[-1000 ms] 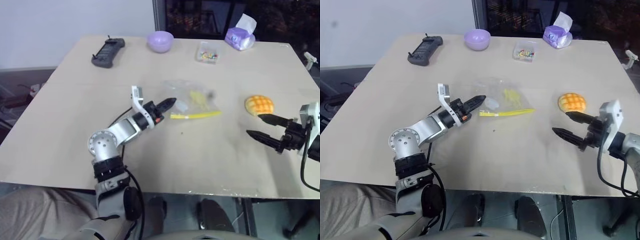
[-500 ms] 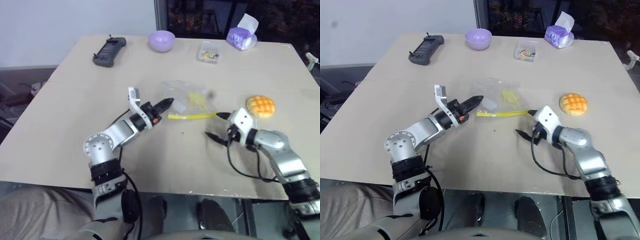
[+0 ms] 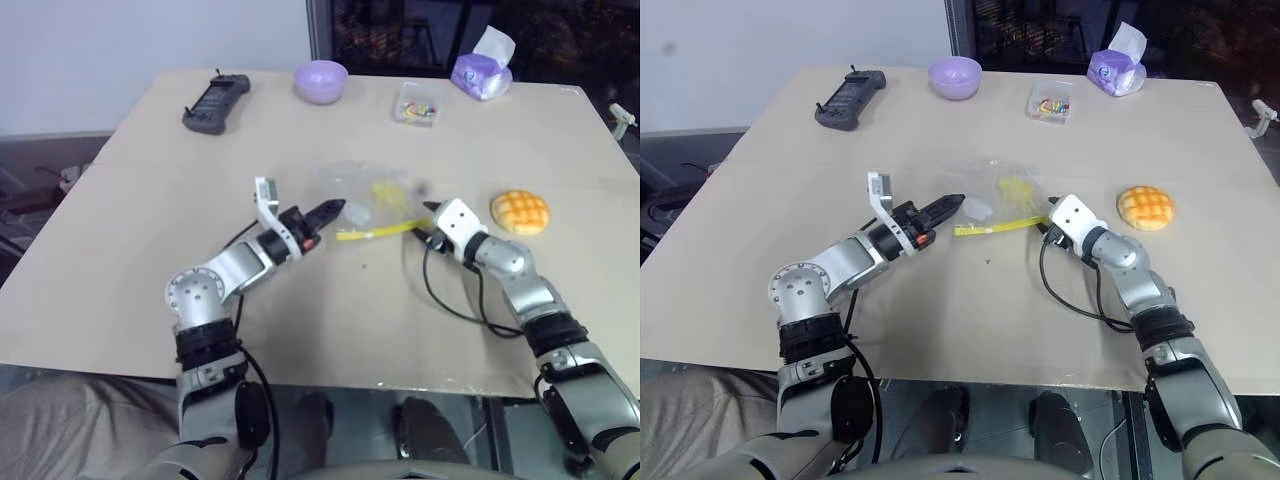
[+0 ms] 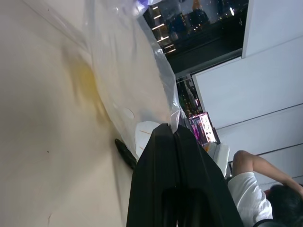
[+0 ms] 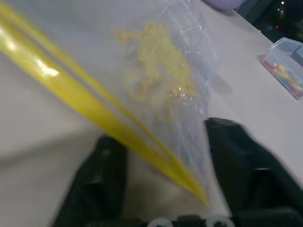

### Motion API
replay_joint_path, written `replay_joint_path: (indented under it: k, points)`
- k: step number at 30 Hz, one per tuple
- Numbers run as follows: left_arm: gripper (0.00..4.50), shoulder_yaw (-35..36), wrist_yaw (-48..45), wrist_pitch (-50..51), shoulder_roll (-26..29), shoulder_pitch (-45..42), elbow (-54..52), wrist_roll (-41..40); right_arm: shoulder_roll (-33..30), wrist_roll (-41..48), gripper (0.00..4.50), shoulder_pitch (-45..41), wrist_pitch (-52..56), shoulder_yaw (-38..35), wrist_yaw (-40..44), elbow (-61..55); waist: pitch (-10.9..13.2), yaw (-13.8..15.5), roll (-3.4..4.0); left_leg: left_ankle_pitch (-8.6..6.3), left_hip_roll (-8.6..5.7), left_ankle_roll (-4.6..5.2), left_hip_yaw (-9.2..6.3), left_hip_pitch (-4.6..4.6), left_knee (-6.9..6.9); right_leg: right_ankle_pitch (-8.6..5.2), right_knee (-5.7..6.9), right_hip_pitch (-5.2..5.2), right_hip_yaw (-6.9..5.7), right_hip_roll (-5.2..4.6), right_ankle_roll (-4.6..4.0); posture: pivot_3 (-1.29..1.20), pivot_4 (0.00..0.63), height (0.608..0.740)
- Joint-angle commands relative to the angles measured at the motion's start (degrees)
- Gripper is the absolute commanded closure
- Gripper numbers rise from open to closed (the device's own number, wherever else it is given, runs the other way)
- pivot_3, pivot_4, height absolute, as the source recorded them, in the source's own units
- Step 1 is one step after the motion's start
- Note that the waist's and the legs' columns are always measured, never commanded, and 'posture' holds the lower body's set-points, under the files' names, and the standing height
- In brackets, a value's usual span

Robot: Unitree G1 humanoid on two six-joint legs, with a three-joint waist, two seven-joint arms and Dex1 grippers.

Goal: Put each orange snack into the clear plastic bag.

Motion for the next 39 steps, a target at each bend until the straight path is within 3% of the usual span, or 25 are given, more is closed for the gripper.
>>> replay_joint_path:
  k: [1, 3, 8, 11, 15, 20, 25, 31, 39]
  points:
    - [4.5, -0.06, 0.76, -0.78, 0.07, -0.13, -1.66, -2.4, -0.89, -0.36, 3.52, -0.38, -1.95, -0.91, 0.17, 1.03, 0.0, -0.01, 0.0, 0.0, 0.0, 0.0, 0.0, 0.0, 0.0, 0.0, 0.0, 0.0, 0.0, 0.0, 0.0, 0.0, 0.15, 0.74]
    - [4.5, -0.33, 1.48, -0.91, -0.02, -0.03, -1.97, -2.63, -0.84, -0.35, 4.35, -0.55, -2.32, -1.03, 0.17, 1.47, 0.0, -0.05, 0.0, 0.0, 0.0, 0.0, 0.0, 0.0, 0.0, 0.0, 0.0, 0.0, 0.0, 0.0, 0.0, 0.0, 0.15, 0.74]
    - [4.5, -3.52, 0.28, -5.39, 0.77, 0.9, -5.91, 1.53, -0.63, -0.53, 4.44, -1.09, -2.44, -1.25, 0.05, 1.48, 0.0, -0.2, 0.0, 0.0, 0.0, 0.0, 0.01, -0.01, 0.0, 0.0, 0.0, 0.0, 0.01, 0.0, 0.0, 0.0, 0.15, 0.74]
    - [3.87, -4.4, 0.7, -7.91, 0.88, 1.45, -7.64, 2.87, -0.66, -0.79, 4.5, -1.4, -2.25, -1.23, -0.11, 0.76, 0.0, -0.26, 0.0, 0.0, 0.0, 0.0, 0.01, 0.0, 0.0, 0.0, 0.0, 0.0, 0.02, 0.0, 0.0, 0.0, 0.15, 0.74]
    - [2.27, -5.85, -1.22, -8.76, 4.58, 2.75, -11.21, 4.34, -1.01, -1.84, 4.5, -2.02, -1.4, -1.04, -0.23, -0.98, 0.0, -0.66, 0.0, 0.0, 0.0, 0.0, 0.01, -0.01, -0.01, 0.0, -0.01, -0.01, 0.02, 0.0, 0.0, 0.0, 0.15, 0.74]
    - [2.27, -5.82, -12.82, -12.12, 15.0, 6.16, -18.98, 4.74, -1.13, -3.31, 4.5, -3.29, 0.95, -0.87, -0.52, -3.49, 0.03, -1.46, 0.01, 0.0, 0.03, 0.0, 0.08, 0.0, -0.1, 0.0, 0.04, -0.11, 0.11, 0.03, 0.0, 0.0, 0.15, 0.74]
    - [2.27, -13.49, -24.08, -20.07, 24.16, 7.76, -27.83, 13.33, 0.31, -5.06, 4.5, -4.88, 2.84, 0.68, -0.13, -4.13, 0.06, -1.12, 0.01, 0.03, 0.06, -0.05, 0.2, -0.03, -0.34, 0.0, 0.01, -0.28, 0.22, 0.05, -0.02, 0.0, 0.15, 0.74]
    - [2.27, -33.48, -30.33, -42.65, 33.77, 9.36, -25.8, 44.81, 4.1, -7.2, 4.5, -7.68, 6.33, 2.75, -0.78, -3.18, 0.07, -1.28, 0.03, 0.06, 0.03, -0.09, 0.24, 0.06, -0.62, 0.01, -0.04, -0.31, 0.27, 0.04, -0.03, 0.0, 0.15, 0.74]
    - [2.27, -38.78, -29.28, -52.93, 34.54, 13.67, -19.5, 59.81, 7.14, -12.02, 4.5, -11.9, 14.43, 3.3, -6.53, -4.48, 0.14, -1.32, 0.13, 0.06, 0.1, -0.09, 0.35, -0.01, -0.8, -0.01, -0.05, -0.55, 0.39, 0.09, -0.04, 0.0, 0.15, 0.74]
